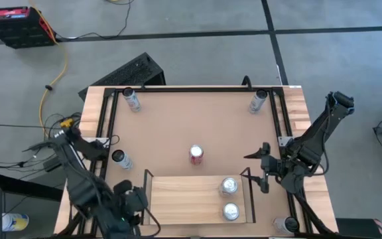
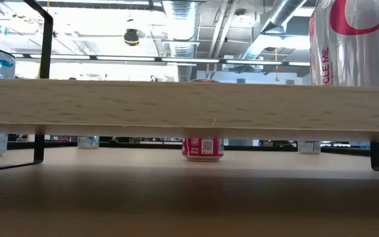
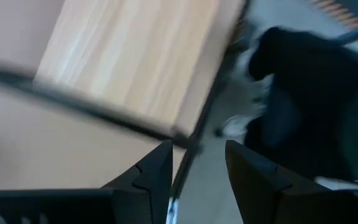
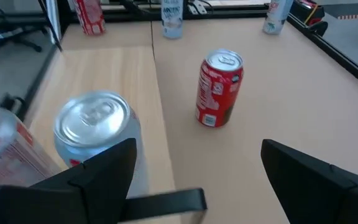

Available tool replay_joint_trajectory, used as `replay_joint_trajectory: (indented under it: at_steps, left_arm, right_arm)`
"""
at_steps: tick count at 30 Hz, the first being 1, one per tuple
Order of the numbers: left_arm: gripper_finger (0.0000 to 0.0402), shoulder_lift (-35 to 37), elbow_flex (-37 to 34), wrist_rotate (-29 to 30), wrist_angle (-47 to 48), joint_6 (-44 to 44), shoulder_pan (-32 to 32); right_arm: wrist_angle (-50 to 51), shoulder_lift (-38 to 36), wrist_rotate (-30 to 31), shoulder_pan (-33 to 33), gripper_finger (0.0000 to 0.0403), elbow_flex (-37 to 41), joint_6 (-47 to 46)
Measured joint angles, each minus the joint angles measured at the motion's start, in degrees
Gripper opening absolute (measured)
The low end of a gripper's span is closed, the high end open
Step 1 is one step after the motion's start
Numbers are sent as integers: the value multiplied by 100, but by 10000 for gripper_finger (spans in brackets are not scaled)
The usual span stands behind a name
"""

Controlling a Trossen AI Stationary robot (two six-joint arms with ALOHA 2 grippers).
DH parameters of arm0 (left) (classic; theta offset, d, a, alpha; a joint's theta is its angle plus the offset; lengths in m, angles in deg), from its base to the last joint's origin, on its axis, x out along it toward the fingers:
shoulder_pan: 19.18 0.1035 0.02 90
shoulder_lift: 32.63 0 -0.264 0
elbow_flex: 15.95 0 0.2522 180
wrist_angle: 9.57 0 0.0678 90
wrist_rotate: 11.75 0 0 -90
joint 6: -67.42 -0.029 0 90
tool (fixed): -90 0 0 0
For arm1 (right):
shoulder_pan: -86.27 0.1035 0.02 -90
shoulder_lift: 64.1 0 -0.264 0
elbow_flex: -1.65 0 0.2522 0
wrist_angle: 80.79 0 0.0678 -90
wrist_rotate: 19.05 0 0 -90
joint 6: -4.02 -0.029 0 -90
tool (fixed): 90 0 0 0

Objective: Place canned beverage on shelf
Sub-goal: Put the bottom red soda can on the shelf

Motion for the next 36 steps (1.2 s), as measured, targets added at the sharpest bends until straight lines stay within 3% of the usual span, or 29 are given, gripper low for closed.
replay_joint_trajectory:
  at_steps: [7, 18, 26, 36]
  left_arm:
    - [154, -339, 32, -1090, 1484, 1576, -70]
    - [237, -314, -135, -1080, 1479, 2572, -591]
    - [247, -327, -137, -640, 1478, 2711, -1486]
    - [247, -332, -840, -650, 1477, 1611, -1783]
  right_arm:
    - [442, -7, 13, 0, 369, -11, -14]
    - [498, -7, 26, 2, 369, -15, 425]
    - [513, -7, 25, 2, 369, -15, 448]
    - [528, -7, 20, 2, 369, -11, 447]
